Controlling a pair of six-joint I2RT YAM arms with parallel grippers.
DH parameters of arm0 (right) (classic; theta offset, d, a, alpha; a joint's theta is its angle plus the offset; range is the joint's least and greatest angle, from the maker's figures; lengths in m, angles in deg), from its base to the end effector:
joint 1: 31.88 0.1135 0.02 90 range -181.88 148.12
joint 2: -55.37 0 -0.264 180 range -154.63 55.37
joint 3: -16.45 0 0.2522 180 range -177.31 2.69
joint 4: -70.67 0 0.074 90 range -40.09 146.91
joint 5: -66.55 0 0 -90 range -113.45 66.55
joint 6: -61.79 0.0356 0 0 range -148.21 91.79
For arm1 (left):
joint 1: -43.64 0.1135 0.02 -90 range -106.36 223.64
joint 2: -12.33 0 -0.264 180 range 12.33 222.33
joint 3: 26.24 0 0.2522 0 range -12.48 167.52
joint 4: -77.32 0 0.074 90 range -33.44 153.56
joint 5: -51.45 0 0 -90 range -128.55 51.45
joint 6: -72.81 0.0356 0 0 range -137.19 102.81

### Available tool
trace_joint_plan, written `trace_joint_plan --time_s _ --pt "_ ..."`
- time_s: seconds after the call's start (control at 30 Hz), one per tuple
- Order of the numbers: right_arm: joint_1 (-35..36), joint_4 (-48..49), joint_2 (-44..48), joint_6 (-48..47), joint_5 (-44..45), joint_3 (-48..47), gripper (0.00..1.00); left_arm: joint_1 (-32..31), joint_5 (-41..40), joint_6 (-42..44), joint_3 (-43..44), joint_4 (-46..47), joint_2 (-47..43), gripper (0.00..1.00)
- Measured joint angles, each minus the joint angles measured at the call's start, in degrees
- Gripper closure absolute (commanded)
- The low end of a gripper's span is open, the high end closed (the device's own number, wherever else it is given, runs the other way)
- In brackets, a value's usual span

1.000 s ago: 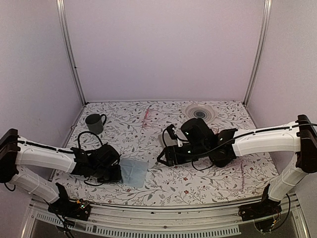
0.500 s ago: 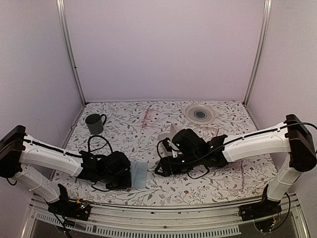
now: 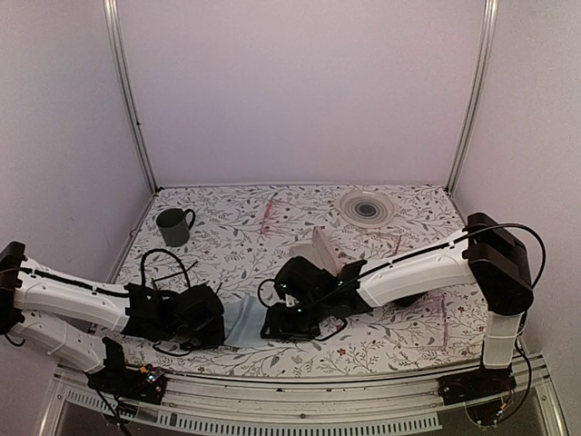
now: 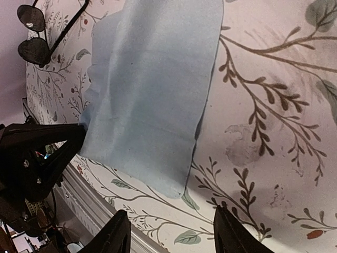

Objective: Organize the sunglasses
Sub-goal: Adjust the glasses cleaning cloth at the center of the board, then fold the glasses cleaning cloth at the center of the board.

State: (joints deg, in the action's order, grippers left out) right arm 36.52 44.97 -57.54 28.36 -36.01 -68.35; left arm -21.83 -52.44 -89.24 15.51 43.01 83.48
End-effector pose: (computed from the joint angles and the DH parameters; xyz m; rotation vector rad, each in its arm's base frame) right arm 0.1435 0.3835 0.1501 -0.3993 2.8507 0.9799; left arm 0.0918 -0.1807 0.1422 -0.2329 2.7056 -0.4711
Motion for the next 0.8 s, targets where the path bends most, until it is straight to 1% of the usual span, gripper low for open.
trace_joint_plan --time_s 0.2,0.43,0.6,0.7,0.8 --pt "0.9 -3.7 -5.7 3.8 0.1 -6.9 0.50 0.0 -0.6 0.5 -3.5 0.2 -2.5 1.00" --pt "2.2 -7.6 -8.9 7.6 0.4 -12.5 0.58 0.0 -1.0 1.5 -4.8 1.0 -6.0 1.00" --pt "3.5 -10.4 -11.1 9.6 0.5 -16.3 0.61 0.0 -1.3 2.4 -5.8 1.9 -7.2 1.00" --pt "4.4 -11.4 -12.3 10.6 0.5 -18.3 0.65 0.0 -1.4 3.1 -6.7 2.8 -8.0 1.00" --pt "4.9 -11.8 -12.8 11.5 0.4 -18.9 0.74 0.0 -1.3 3.6 -7.8 4.1 -8.9 1.00"
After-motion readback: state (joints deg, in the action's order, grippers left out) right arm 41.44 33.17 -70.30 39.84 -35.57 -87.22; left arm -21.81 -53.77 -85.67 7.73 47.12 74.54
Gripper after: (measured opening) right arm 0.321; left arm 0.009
